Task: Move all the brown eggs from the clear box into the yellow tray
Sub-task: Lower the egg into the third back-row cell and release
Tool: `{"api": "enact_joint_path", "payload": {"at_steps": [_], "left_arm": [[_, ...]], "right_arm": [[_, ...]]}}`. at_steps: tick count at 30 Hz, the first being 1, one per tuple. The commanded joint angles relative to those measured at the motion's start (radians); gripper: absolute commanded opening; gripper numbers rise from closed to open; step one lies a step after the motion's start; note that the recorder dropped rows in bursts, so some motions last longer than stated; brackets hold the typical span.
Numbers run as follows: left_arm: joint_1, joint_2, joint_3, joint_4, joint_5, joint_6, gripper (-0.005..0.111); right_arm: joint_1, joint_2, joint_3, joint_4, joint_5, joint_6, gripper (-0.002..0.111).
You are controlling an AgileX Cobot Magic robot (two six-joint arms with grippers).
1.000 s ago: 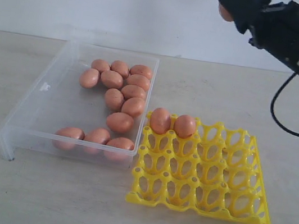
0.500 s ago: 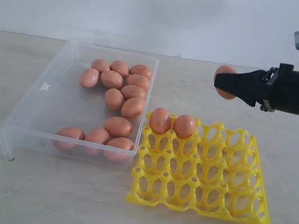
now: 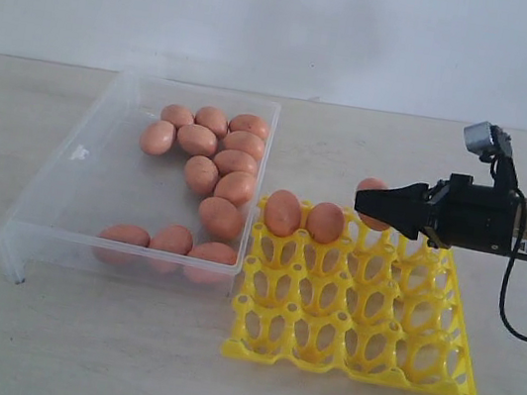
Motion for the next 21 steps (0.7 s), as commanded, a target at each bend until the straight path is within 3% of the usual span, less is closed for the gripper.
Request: {"api": "enact_joint_path", "payload": {"at_steps": [1,11,21], "left_arm": [[-0.009,-0.002,0.003,-0.007,-0.005,-0.009,-0.004],[-0.009,-0.002,0.003,-0.007,-0.005,-0.009,-0.004],[-0.009,-0.002,0.003,-0.007,-0.005,-0.009,-0.004]], "right_arm": [[0.002,-0.003,-0.001,0.011,-0.012,-0.016,-0.001],[0.031,-0.003,-0.001,0.024,0.106,-0.119,-0.001],[0.132,-0.003,-0.001,0.043,0.182,-0.171,-0.001]]}}
